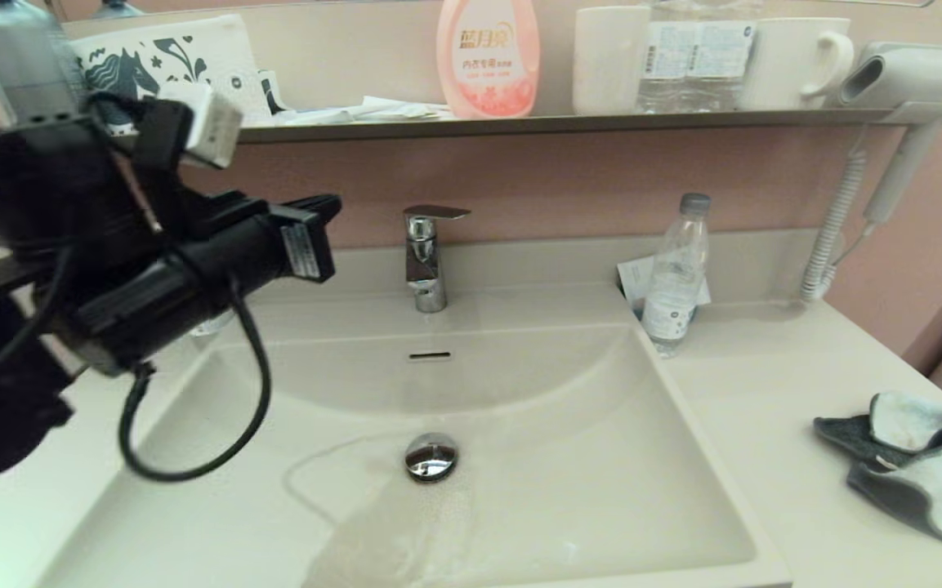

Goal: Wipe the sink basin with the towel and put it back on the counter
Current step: Pick up the cloth

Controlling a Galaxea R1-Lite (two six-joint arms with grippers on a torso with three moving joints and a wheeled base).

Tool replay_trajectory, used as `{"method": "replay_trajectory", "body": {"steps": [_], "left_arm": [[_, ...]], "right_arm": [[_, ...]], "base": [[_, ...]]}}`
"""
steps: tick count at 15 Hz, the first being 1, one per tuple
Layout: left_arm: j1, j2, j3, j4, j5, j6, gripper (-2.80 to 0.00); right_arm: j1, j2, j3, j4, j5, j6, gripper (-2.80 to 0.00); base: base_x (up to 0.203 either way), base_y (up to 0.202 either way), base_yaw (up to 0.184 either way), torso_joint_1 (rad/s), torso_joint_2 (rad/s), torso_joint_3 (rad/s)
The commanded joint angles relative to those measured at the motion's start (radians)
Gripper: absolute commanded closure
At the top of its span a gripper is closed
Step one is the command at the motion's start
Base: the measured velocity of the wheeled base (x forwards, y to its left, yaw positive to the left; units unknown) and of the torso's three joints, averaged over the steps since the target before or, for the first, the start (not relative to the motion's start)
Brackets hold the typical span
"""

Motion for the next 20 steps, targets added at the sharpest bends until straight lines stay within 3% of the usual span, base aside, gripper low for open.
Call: {"method": "replay_trajectory", "body": {"steps": [1, 5, 8, 11, 15, 20], "left_arm": [[0.023, -0.286, 0.195, -0.012, 0.005, -0.017, 0.00], [0.091, -0.671, 0.436, -0.009, 0.042, -0.045, 0.00], [0.251, -0.908, 0.512, 0.068, 0.047, -0.047, 0.00], [0.376, -1.097, 0.580, 0.216, -0.023, -0.048, 0.00], [0.405, -1.278, 0.698, 0.441, -0.101, -0.065, 0.00], [0.408, -1.476, 0.797, 0.659, -0.115, -0.069, 0.00]], "right_arm": [[0.000, 0.000, 0.000, 0.000, 0.000, 0.000, 0.00], [0.000, 0.000, 0.001, 0.000, 0.000, 0.000, 0.00], [0.000, 0.000, 0.000, 0.000, 0.000, 0.000, 0.00], [0.000, 0.000, 0.000, 0.000, 0.000, 0.000, 0.00], [0.000, 0.000, 0.000, 0.000, 0.000, 0.000, 0.00], [0.000, 0.000, 0.000, 0.000, 0.000, 0.000, 0.00]], "base": [[0.000, 0.000, 0.000, 0.000, 0.00, 0.000], [0.000, 0.000, 0.000, 0.000, 0.00, 0.000], [0.000, 0.000, 0.000, 0.000, 0.00, 0.000], [0.000, 0.000, 0.000, 0.000, 0.00, 0.000], [0.000, 0.000, 0.000, 0.000, 0.00, 0.000], [0.000, 0.000, 0.000, 0.000, 0.00, 0.000]]}}
